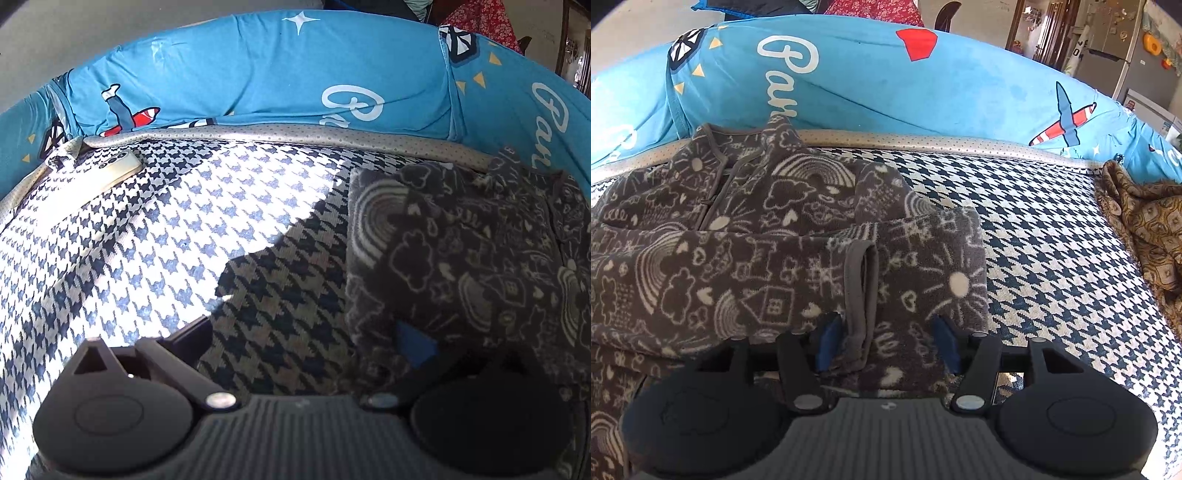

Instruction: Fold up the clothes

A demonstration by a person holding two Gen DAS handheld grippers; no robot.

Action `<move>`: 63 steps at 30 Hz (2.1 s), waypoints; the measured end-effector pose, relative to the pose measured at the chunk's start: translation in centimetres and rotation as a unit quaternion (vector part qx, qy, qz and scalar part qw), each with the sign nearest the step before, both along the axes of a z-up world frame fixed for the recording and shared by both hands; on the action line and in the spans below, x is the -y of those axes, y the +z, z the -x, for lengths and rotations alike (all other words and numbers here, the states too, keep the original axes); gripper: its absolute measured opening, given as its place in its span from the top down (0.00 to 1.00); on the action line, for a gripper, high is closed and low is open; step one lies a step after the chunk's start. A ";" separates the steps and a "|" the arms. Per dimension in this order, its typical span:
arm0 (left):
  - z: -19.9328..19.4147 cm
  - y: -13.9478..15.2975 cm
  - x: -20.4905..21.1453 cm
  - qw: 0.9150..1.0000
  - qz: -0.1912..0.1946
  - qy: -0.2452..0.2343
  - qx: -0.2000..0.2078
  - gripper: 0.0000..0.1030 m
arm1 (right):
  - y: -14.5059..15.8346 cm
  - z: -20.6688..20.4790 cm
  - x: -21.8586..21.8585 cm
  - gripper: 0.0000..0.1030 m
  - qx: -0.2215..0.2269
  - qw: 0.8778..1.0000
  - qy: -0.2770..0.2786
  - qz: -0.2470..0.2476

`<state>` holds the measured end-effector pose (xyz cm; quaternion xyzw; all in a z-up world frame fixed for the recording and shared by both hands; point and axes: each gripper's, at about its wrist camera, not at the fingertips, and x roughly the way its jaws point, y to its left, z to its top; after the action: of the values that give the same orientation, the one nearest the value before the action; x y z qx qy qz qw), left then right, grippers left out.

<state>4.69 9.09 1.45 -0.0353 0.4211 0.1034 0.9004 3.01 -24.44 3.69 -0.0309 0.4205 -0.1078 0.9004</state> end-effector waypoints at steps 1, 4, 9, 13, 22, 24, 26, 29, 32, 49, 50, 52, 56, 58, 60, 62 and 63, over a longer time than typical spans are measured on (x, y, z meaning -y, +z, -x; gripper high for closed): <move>0.1 0.1 0.1 1.000 -0.004 -0.001 0.002 0.00 | -0.1 0.0 0.1 0.46 0.000 1.000 0.002 -0.002; 0.7 1.0 0.5 1.000 -0.012 -0.002 0.014 0.00 | -0.1 0.2 0.5 0.45 0.008 1.000 0.002 -0.013; 2.3 3.3 1.7 0.997 -0.043 -0.009 0.065 0.00 | 0.8 1.0 2.0 0.45 0.035 0.998 -0.012 -0.052; 3.0 4.2 2.8 0.993 -0.058 -0.020 0.097 0.00 | 1.5 1.5 3.3 0.43 0.056 0.996 -0.031 -0.066; 3.4 3.9 5.7 0.989 -0.057 -0.090 0.106 0.00 | 0.9 1.7 7.1 0.26 0.063 0.986 -0.067 -0.138; 3.5 3.6 6.2 0.987 -0.060 -0.101 0.106 0.00 | 0.6 1.8 7.5 0.22 0.064 0.984 -0.064 -0.155; 3.6 3.5 6.6 0.986 -0.063 -0.112 0.110 0.00 | 0.5 1.8 7.5 0.19 0.068 0.983 -0.062 -0.157; 3.6 3.3 7.2 0.984 -0.063 -0.127 0.107 0.00 | 0.4 1.9 7.5 0.14 0.073 0.984 -0.060 -0.152; 3.2 2.7 7.4 0.986 -0.056 -0.135 0.086 0.00 | 0.2 1.8 7.6 0.13 0.068 0.984 -0.067 -0.148; 1.3 0.0 5.7 0.992 0.018 -0.128 -0.009 0.00 | -1.8 1.5 8.8 0.05 0.043 0.952 -0.060 -0.297; 1.3 0.0 5.8 0.992 0.018 -0.128 -0.009 0.00 | -1.9 1.6 8.9 0.05 0.046 0.947 -0.064 -0.312; 1.4 0.0 5.8 0.991 0.017 -0.129 -0.009 0.00 | -1.9 1.7 9.4 0.05 0.049 0.940 -0.074 -0.330; 1.2 -0.1 5.6 0.991 0.022 -0.128 -0.011 0.00 | -1.7 2.0 10.5 0.06 0.055 0.929 -0.103 -0.353; 1.2 -0.1 5.6 0.991 0.024 -0.128 -0.012 0.00 | -1.3 2.3 10.9 0.06 0.059 0.928 -0.114 -0.350; 1.2 -0.1 5.6 0.991 0.024 -0.128 -0.012 0.00 | -1.0 2.6 11.4 0.06 0.062 0.927 -0.119 -0.351; 1.3 -0.1 5.6 0.991 0.022 -0.129 -0.012 0.00 | -1.0 2.6 11.7 0.06 0.058 0.926 -0.126 -0.352; 1.3 -0.1 5.6 0.991 0.021 -0.129 -0.011 0.00 | -1.1 2.7 11.8 0.06 0.057 0.925 -0.130 -0.352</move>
<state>3.40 3.47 1.39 0.0015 0.4341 -0.0220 0.9006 0.33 -36.29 2.58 0.3496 0.3796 -0.0703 0.8537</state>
